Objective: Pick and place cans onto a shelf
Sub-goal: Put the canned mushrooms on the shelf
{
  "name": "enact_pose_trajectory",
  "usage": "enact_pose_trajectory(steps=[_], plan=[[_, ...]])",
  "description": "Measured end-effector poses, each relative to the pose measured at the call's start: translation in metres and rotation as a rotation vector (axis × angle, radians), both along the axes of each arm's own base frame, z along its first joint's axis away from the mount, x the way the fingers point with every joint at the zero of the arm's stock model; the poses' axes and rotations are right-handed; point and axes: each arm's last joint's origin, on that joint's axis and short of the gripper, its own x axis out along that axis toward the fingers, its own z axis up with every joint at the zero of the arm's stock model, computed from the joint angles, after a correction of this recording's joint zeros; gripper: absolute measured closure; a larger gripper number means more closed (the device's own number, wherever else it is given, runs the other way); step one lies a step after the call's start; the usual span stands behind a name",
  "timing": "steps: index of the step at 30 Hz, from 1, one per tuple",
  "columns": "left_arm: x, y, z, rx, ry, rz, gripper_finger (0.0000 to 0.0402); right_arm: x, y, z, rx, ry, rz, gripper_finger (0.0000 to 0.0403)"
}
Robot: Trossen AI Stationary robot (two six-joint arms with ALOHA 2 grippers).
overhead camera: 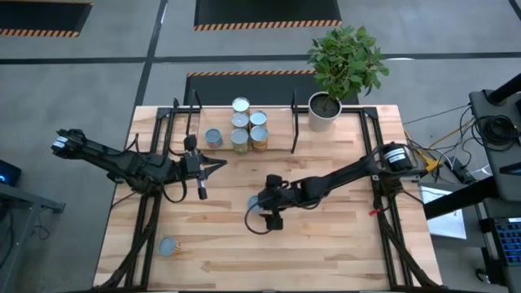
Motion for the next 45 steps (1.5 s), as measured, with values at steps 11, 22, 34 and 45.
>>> enact_pose_trajectory(steps=[11, 22, 34, 45], plan=[[0.000, 0.000, 0.000, 0.000, 0.000, 0.000, 0.0402, 0.014, -0.006, -0.017, -0.015, 0.047, -0.016, 0.0037], [0.000, 0.000, 0.000, 0.000, 0.000, 0.000, 0.0402, 0.020, -0.012, -0.041, -0.026, 0.109, -0.028, 0.0057], [0.000, 0.000, 0.000, 0.000, -0.001, 0.000, 0.0402, 0.018, -0.012, -0.030, -0.026, 0.145, 0.012, 0.0148], [0.000, 0.000, 0.000, -0.001, -0.004, 0.000, 0.0402, -0.009, -0.056, 0.030, -0.233, 0.314, -0.131, 0.0135]])
